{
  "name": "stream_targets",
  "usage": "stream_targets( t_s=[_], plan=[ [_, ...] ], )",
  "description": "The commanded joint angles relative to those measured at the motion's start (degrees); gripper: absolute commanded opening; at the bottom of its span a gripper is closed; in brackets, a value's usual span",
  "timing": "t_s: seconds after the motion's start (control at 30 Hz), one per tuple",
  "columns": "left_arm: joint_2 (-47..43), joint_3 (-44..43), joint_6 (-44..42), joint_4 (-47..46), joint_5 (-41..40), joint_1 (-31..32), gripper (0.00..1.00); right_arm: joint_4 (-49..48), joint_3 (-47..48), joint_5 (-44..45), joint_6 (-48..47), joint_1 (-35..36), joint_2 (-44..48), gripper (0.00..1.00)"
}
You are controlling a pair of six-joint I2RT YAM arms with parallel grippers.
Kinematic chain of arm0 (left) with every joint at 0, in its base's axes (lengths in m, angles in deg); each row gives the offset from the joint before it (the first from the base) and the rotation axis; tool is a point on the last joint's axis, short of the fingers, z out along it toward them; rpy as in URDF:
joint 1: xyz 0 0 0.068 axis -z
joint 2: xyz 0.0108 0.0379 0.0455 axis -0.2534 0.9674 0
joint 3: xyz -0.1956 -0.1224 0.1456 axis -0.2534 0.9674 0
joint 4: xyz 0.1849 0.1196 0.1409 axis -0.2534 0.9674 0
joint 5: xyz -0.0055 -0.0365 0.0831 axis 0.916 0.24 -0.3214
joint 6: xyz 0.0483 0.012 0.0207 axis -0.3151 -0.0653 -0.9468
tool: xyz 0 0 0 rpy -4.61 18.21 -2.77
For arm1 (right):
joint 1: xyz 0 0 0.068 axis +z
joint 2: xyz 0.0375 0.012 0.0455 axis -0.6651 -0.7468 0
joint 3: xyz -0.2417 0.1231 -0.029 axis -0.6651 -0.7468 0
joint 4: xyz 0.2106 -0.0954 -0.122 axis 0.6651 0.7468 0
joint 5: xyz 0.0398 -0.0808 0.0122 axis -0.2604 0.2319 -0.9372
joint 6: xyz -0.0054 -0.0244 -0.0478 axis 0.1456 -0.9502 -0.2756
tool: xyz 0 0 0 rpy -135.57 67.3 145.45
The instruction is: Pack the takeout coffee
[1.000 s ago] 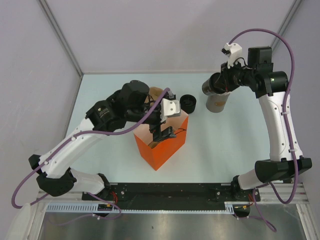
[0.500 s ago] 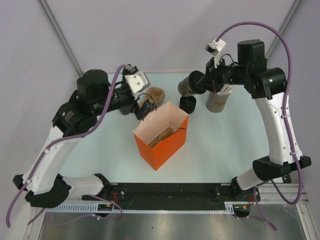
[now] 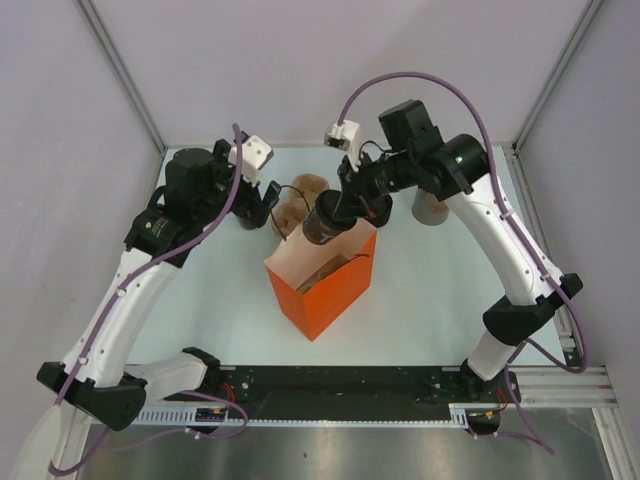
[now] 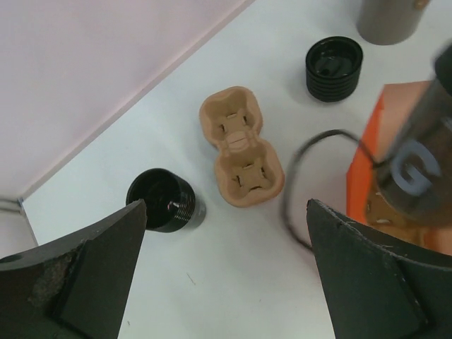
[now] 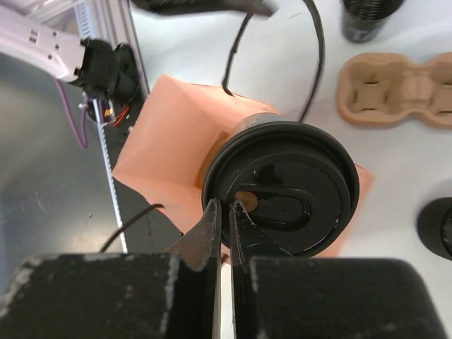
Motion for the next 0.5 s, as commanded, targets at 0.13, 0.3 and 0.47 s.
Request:
stream_targets(
  t_s=[0.13, 0.3, 0.47],
  plan=[
    [-0.4, 1.0, 4.0, -6.3, 8.6, -2.6, 1.0, 1.0, -3.7, 5.5, -0.1, 3.4, -0.3, 0.01],
    [1.1, 0.4, 4.4, -6.1, 11.4, -2.6, 1.0, 1.5, -5.4, 9.4, -0.8, 5.8, -1.4, 0.01],
    [3.0, 0.3, 4.7, -6.1, 12.4, -2.6, 0.93, 2.9, -3.4, 11.6, 0.0, 6.2, -5.7, 0.0]
  ],
)
